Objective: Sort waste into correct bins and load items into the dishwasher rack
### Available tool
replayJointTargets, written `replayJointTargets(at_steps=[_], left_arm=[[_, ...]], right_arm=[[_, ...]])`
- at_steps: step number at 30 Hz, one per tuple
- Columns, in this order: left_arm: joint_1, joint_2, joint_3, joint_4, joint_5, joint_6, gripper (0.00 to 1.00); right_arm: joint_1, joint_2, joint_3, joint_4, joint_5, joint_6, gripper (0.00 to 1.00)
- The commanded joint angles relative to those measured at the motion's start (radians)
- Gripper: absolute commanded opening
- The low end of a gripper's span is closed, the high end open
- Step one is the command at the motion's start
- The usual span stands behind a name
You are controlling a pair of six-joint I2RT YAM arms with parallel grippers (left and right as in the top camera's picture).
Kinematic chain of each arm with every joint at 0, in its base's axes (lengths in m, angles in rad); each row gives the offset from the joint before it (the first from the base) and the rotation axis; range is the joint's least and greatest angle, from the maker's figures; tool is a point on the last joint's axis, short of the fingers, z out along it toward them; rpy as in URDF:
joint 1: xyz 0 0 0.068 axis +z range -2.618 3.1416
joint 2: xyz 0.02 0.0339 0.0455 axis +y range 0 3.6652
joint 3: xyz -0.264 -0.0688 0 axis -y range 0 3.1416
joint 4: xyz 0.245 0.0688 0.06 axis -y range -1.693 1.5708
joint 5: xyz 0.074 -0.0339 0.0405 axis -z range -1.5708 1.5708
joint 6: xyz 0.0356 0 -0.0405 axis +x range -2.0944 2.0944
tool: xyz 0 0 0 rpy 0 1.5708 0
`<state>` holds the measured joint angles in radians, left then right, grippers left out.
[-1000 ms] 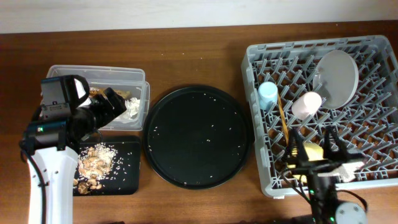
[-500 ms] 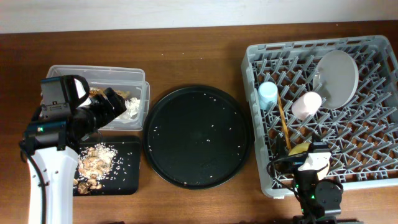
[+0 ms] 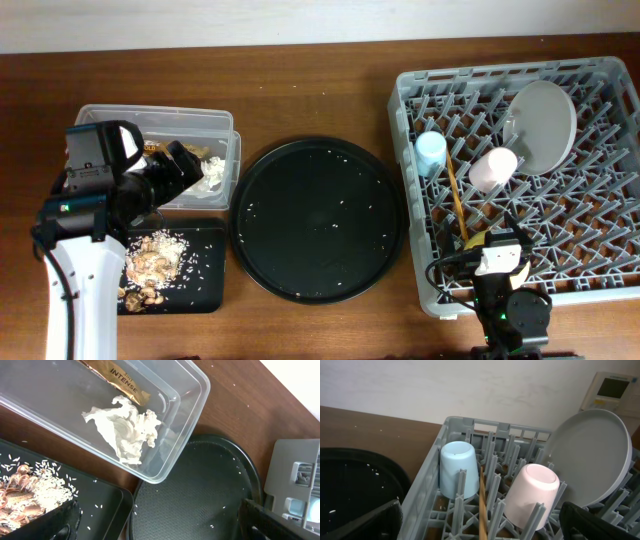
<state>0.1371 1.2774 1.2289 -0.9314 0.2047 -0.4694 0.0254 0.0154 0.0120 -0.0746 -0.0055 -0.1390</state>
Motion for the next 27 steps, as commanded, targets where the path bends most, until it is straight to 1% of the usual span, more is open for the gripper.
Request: replayJointTargets(at_steps=[1,6,9,11,13,15,18,19,20,23,26,27], left_arm=[[0.003,-0.003,0.006,0.002,-0.004,-0.008,0.99],[0.003,-0.003,0.006,0.002,-0.004,-0.008,1.00],[-0.003,-0.023,-0.002,-0.029,-0.003,-0.008,0.99],[-0.008,-0.099,-0.023,-0.032,-0.004,-0.008,0.99],[-0.021,-0.224,-0.098,-0.031,-0.003,-0.008,0.99],[-0.046,-0.424,-0.277,0.006,-0.004,-0.008,0.99],[-0.048,-0.734,-0.571,0.140,-0.004,-0.008,0.99],[-0.048,-0.865,-0.681,0.218,-0.013,-0.008,0.99],[-0.048,-0.958,-0.758,0.296,-0.032,-0.008,0.99],[-0.048,-1.084,-0.890,0.550,-0.047,-0.007,0.99],[-0.048,-1.149,-1.029,0.855,-0.048,-0.004,0.99],[-0.048,-1.163,-1.066,0.916,-0.049,-0.002,0.99]], right_arm=[[-0.008,-0.010,-0.006,-0.003,-0.010,-0.006,0.98],[-0.008,-0.010,-0.006,-0.003,-0.010,-0.006,0.98],[-0.008,-0.010,-0.006,-0.003,-0.010,-0.006,0.98],[-0.008,-0.010,-0.006,-0.003,-0.010,-0.006,0.98],[-0.008,-0.010,-0.006,-0.003,-0.010,-0.006,0.98],[-0.008,-0.010,-0.006,-0.003,-0.010,-0.006,0.98],[-0.008,-0.010,-0.006,-0.003,-0.010,-0.006,0.98],[-0.008,-0.010,-0.006,-0.003,-0.010,-0.006,0.98],[-0.008,-0.010,-0.006,-0.003,-0.010,-0.006,0.98],[-0.008,-0.010,-0.006,-0.003,-0.010,-0.006,0.98],[-0.008,-0.010,-0.006,-0.003,-0.010,-0.006,0.98],[-0.008,-0.010,-0.006,-0.003,-0.010,-0.006,0.98]])
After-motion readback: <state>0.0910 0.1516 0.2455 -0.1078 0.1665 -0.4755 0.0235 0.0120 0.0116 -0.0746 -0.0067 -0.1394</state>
